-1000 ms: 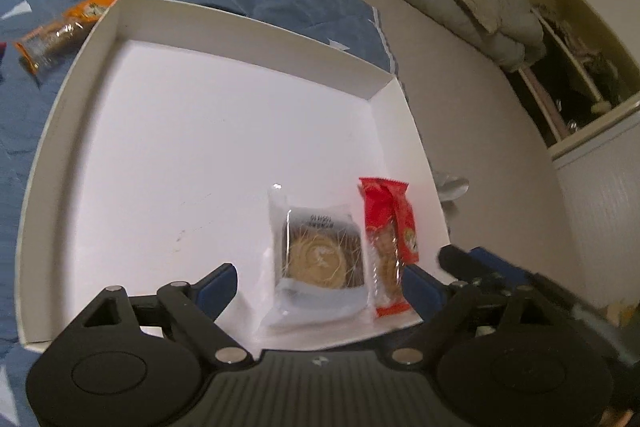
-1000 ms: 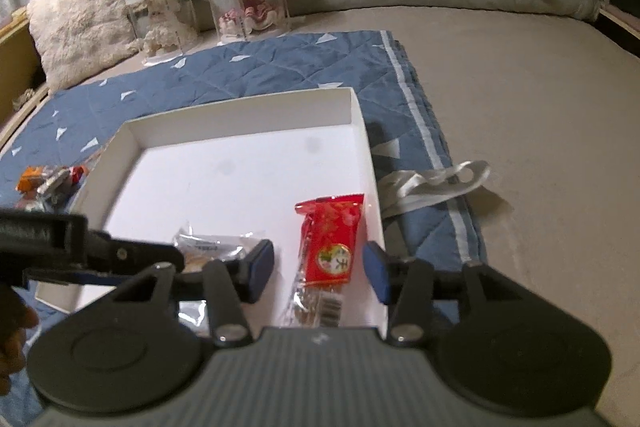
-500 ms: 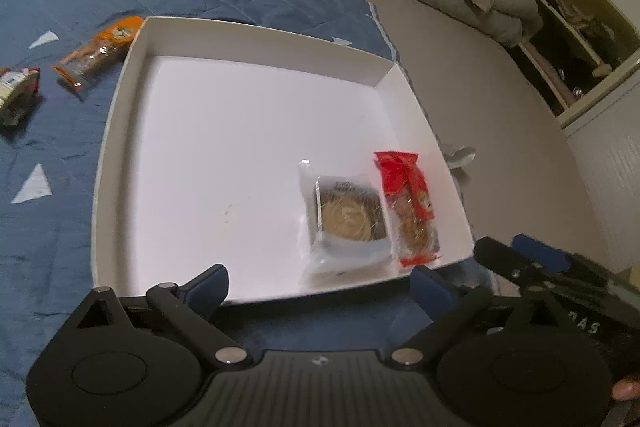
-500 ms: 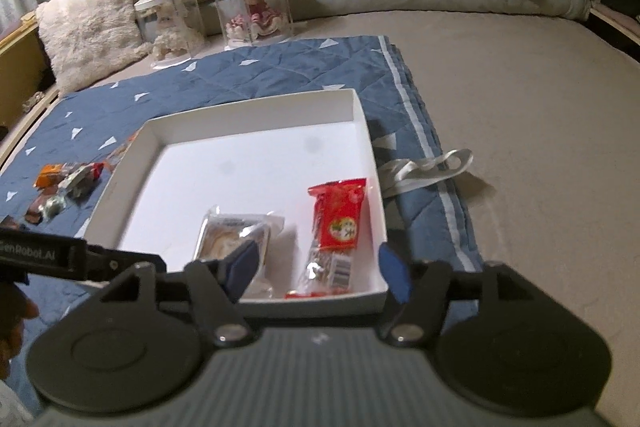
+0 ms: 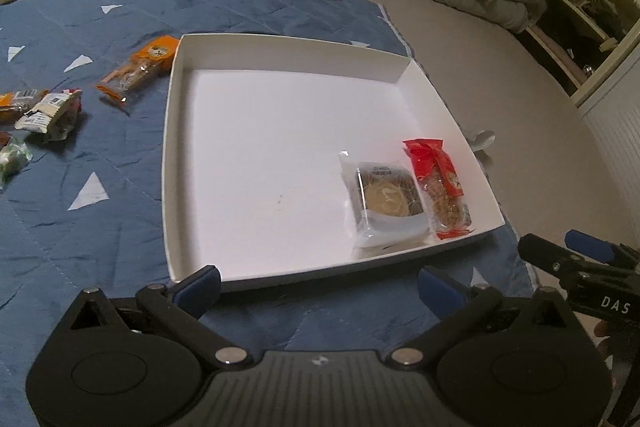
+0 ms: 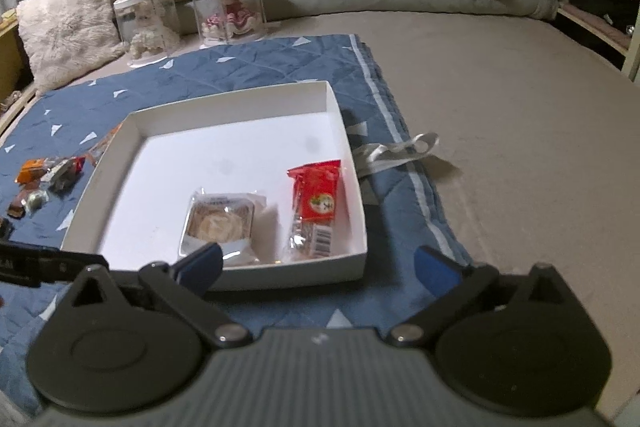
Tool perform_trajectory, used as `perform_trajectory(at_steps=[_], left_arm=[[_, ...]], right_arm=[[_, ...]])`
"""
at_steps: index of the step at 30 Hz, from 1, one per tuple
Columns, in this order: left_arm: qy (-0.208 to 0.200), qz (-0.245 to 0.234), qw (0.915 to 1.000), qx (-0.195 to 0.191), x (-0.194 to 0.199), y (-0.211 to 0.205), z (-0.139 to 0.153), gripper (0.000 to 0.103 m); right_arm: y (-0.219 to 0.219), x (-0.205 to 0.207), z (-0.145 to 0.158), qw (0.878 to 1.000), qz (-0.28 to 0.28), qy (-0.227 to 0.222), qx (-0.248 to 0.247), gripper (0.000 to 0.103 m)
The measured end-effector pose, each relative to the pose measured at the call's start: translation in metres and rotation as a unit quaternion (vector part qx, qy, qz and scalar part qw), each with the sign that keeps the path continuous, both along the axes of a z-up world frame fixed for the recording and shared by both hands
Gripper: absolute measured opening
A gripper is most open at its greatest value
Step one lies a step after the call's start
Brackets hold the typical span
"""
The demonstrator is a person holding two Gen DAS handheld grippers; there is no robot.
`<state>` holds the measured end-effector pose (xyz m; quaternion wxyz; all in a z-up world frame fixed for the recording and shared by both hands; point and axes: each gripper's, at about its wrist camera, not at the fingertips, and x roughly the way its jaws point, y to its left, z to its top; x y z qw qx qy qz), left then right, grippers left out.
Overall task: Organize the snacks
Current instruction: 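Lift both tools out of the tray and move back over the snacks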
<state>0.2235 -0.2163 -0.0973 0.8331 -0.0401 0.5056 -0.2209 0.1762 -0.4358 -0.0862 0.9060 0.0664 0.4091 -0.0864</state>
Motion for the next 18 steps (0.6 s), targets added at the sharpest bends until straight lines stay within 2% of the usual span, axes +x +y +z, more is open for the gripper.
perform_trajectory(at_steps=[10, 18], left_arm=[[-0.013, 0.001, 0.9999, 0.005, -0.006, 0.025, 0.004, 0.103], [-0.024, 0.017, 0.9996, 0.005, -0.011, 0.062, 0.015, 0.103]], right_arm=[[0.016, -0.008, 0.004, 1.000, 0.007, 0.001, -0.008, 0.103], [0.040, -0.005, 0.010, 1.000, 0.014, -0.004, -0.004, 0.103]])
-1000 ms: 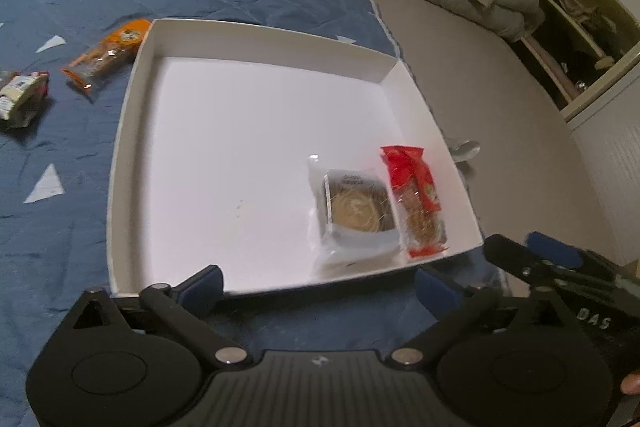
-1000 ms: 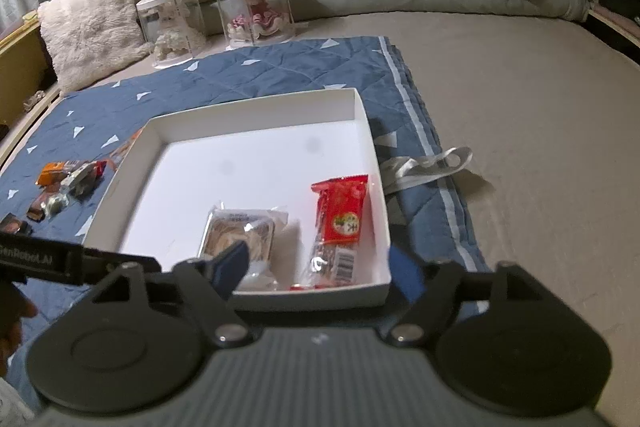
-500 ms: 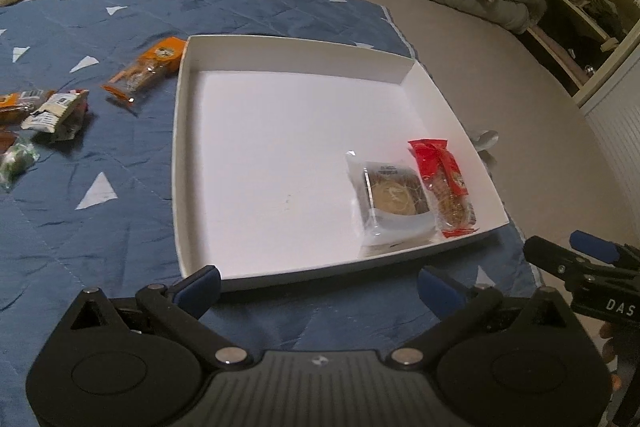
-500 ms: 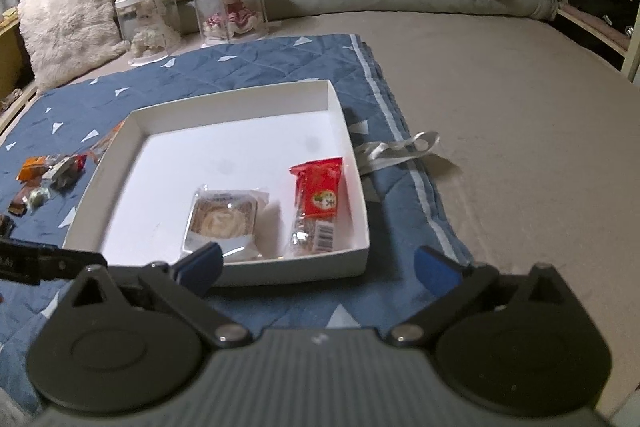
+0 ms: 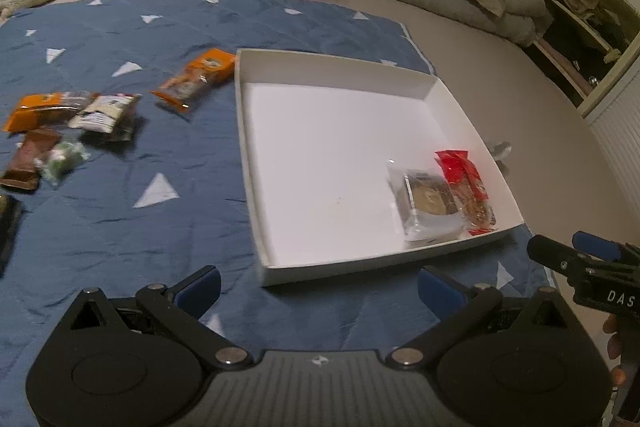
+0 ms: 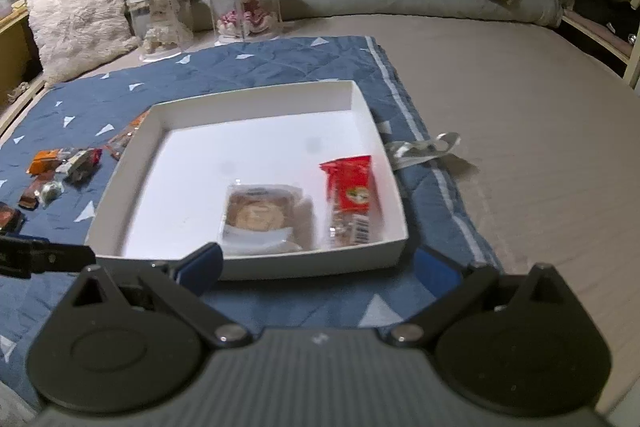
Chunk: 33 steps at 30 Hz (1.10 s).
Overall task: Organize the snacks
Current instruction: 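Lift both tools out of the tray and move back over the snacks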
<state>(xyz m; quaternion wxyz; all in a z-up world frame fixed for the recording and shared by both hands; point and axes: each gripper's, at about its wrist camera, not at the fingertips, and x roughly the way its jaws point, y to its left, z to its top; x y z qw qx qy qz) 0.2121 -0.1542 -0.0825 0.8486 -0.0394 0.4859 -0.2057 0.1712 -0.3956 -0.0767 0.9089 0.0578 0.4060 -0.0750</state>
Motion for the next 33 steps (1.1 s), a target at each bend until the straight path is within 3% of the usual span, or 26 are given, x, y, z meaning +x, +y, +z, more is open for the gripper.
perform_trajectory(at_steps=[24, 33], left_arm=[[-0.055, 0.076, 0.9950, 0.033, -0.018, 0.174, 0.063, 0.103], [-0.057, 0.094, 0.9927, 0.051, -0.004, 0.225, 0.069, 0.103]], right_arm=[[0.151, 0.016, 0.058, 0.995, 0.093, -0.045, -0.004, 0.103], [0.213, 0.038, 0.083, 0.991, 0.129, -0.045, -0.004, 0.103]])
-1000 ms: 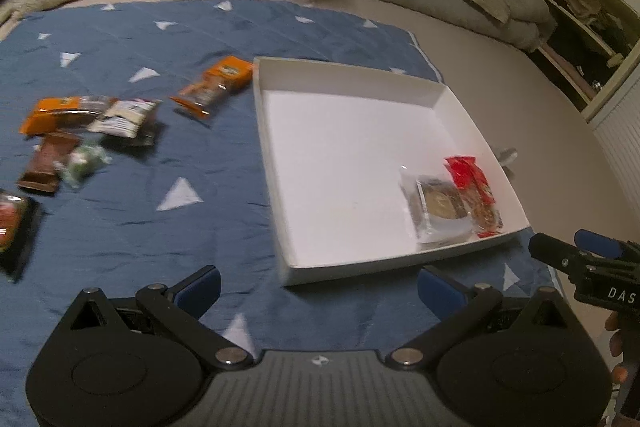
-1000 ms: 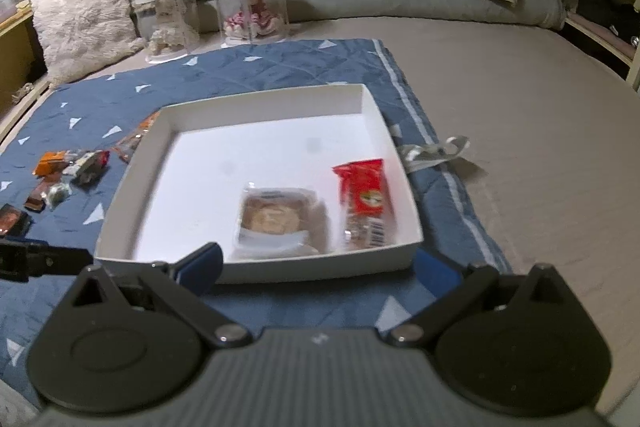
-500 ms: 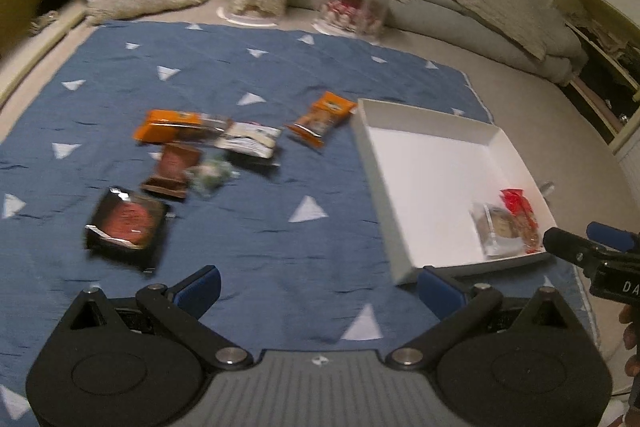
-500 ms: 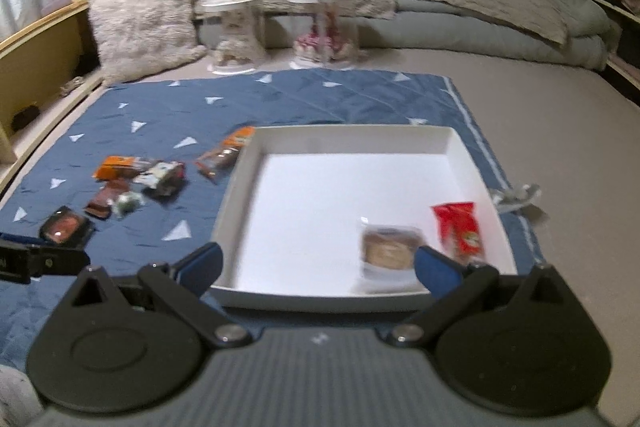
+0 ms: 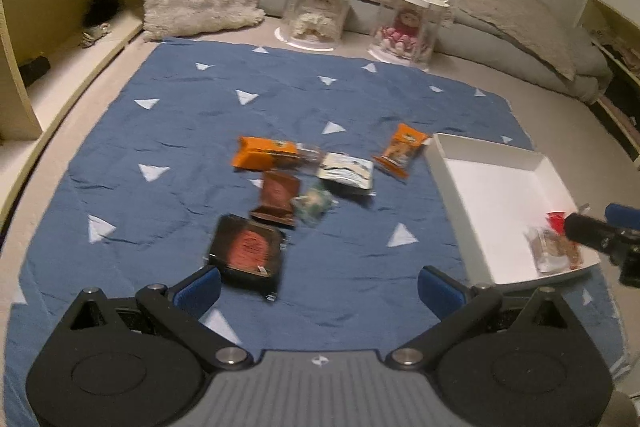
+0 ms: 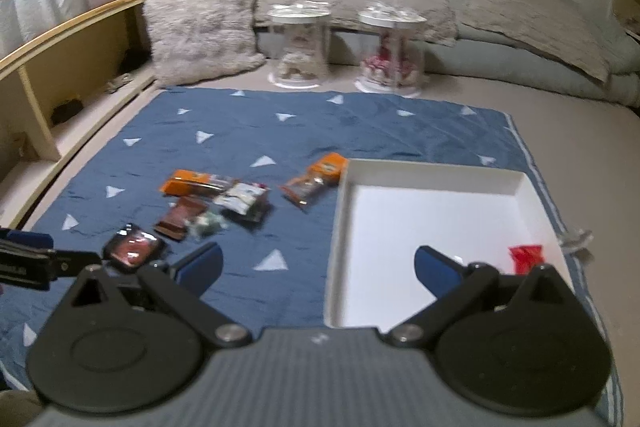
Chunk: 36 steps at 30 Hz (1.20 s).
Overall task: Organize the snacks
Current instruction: 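Lift both tools out of the tray and move back over the snacks, then grasp the dark square cake with the left tool while the right tool grasps the white packet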
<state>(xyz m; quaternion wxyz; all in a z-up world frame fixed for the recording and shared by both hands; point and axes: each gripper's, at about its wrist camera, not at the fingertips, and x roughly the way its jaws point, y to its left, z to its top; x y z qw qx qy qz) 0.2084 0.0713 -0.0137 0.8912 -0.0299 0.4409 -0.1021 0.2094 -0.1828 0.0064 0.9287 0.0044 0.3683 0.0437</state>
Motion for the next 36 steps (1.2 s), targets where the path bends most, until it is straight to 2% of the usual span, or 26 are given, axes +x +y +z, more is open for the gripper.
perform_trajectory(at_steps=[6, 14, 20, 27, 31, 36], left_arm=[[0.000, -0.004, 1.0000, -0.005, 0.020, 0.024, -0.015, 0.103], [0.011, -0.025, 0.9996, 0.007, 0.054, 0.035, -0.046, 0.103], [0.013, -0.031, 0.9994, 0.010, 0.071, 0.038, -0.064, 0.103], [0.018, -0.043, 0.9984, 0.032, 0.094, 0.033, -0.087, 0.103], [0.024, -0.057, 0.9968, 0.050, 0.104, 0.028, -0.098, 0.103], [0.032, -0.092, 0.9919, 0.082, 0.107, 0.022, -0.109, 0.103]], right_arm=[[0.030, 0.032, 0.002, 1.000, 0.012, 0.009, 0.026, 0.103], [0.049, 0.117, -0.019, 0.996, 0.024, 0.047, 0.071, 0.103], [0.062, 0.174, -0.048, 0.992, 0.021, 0.075, 0.100, 0.103], [0.077, 0.226, -0.093, 0.988, 0.014, 0.128, 0.083, 0.101], [0.081, 0.253, -0.115, 0.978, -0.014, 0.175, 0.111, 0.101], [0.092, 0.275, -0.139, 0.969, -0.058, 0.205, 0.129, 0.101]])
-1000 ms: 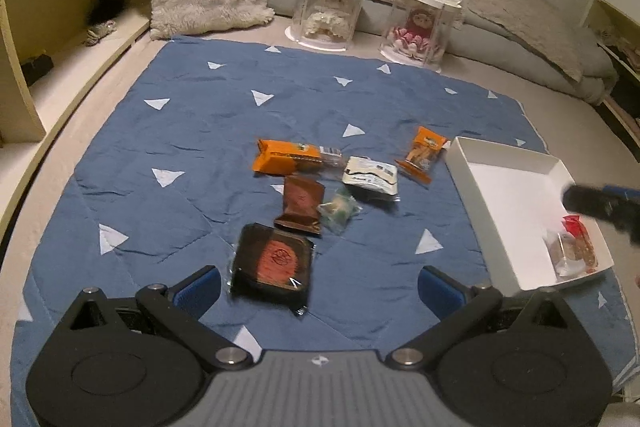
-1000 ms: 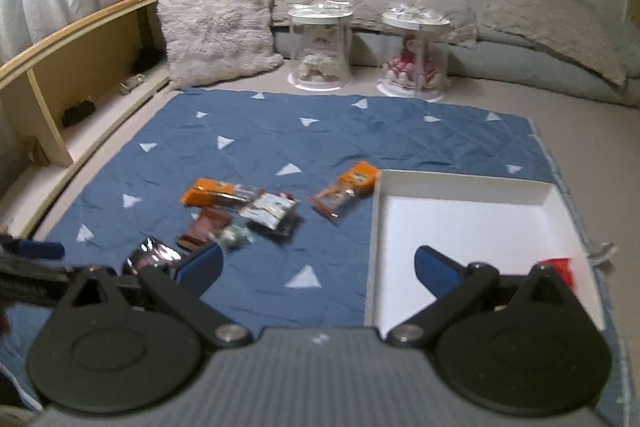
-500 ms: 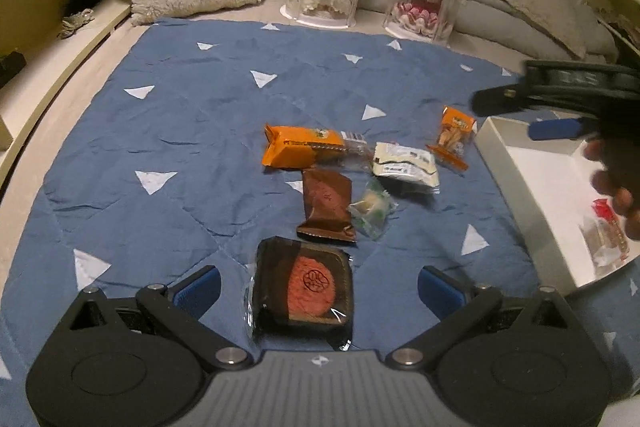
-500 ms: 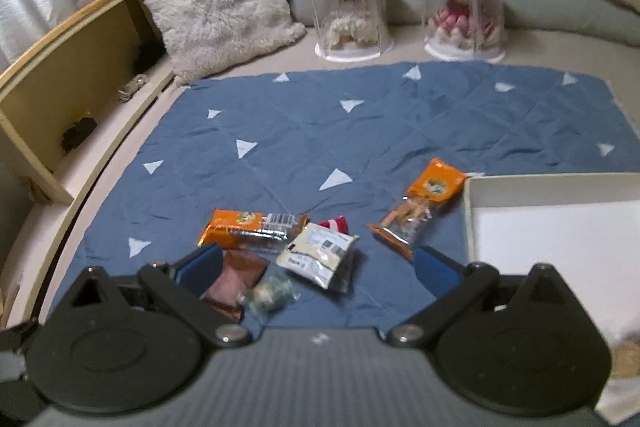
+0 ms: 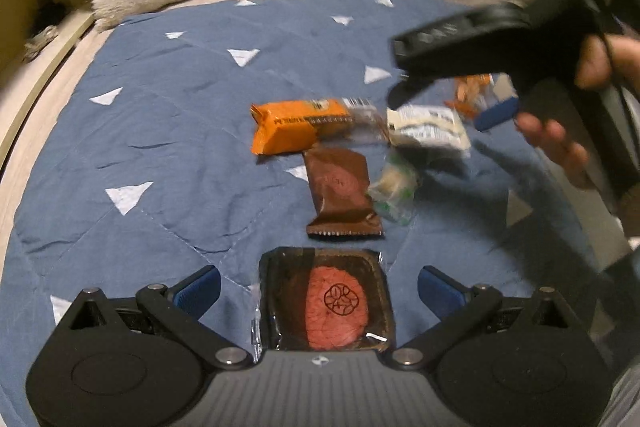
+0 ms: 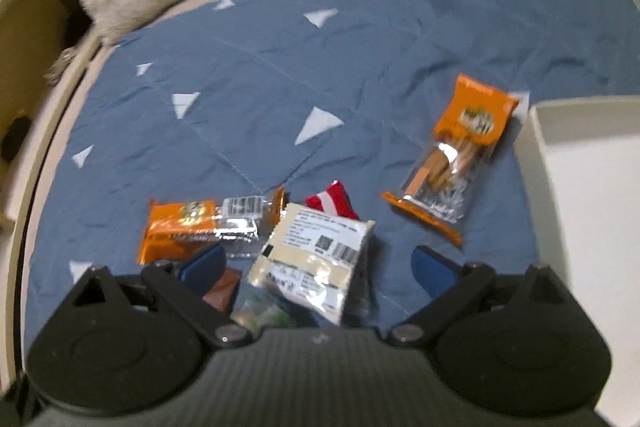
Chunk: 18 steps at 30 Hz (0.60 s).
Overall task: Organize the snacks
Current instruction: 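Grasp the dark square cake with the left tool while the right tool grasps the white packet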
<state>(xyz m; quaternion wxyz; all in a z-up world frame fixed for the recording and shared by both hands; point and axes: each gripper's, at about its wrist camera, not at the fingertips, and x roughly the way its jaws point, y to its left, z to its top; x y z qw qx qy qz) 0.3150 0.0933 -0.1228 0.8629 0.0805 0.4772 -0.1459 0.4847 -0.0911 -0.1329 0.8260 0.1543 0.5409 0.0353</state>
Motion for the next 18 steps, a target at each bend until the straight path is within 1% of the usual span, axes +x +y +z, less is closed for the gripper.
perform_trajectory(at_steps=[2, 6, 7, 8, 9, 12, 14, 16, 18], left_arm=[[0.003, -0.007, 1.0000, 0.003, 0.000, 0.000, -0.004, 0.103], [0.017, -0.017, 0.9996, -0.017, -0.001, 0.002, -0.009, 0.103], [0.020, -0.021, 0.9993, -0.022, -0.003, 0.001, -0.009, 0.103], [0.023, -0.027, 0.9990, -0.029, -0.005, 0.000, -0.010, 0.103], [0.023, -0.033, 0.9986, -0.035, -0.008, -0.001, -0.009, 0.103], [0.025, -0.041, 0.9978, -0.046, -0.016, -0.005, -0.008, 0.103], [0.031, -0.047, 0.9969, -0.056, -0.021, -0.007, -0.007, 0.103], [0.031, -0.051, 0.9966, -0.058, -0.026, -0.008, -0.007, 0.103], [0.025, -0.040, 0.9973, -0.056, -0.027, -0.008, -0.008, 0.103]], right_arm=[[0.007, 0.005, -0.010, 1.000, -0.007, 0.008, -0.003, 0.101], [0.019, 0.009, -0.023, 1.000, -0.007, 0.014, -0.018, 0.100], [0.020, 0.008, -0.025, 0.999, -0.009, 0.013, -0.027, 0.099], [0.019, 0.005, -0.027, 0.999, -0.014, 0.011, -0.037, 0.095], [0.016, 0.004, -0.027, 0.999, -0.018, 0.011, -0.044, 0.090], [0.000, -0.002, -0.024, 0.999, -0.015, 0.012, -0.045, 0.081], [-0.009, -0.006, -0.020, 0.999, -0.011, 0.008, -0.050, 0.077], [-0.017, -0.011, -0.014, 0.999, -0.005, 0.001, -0.047, 0.077], [-0.025, -0.012, -0.009, 0.999, -0.006, -0.004, -0.034, 0.078]])
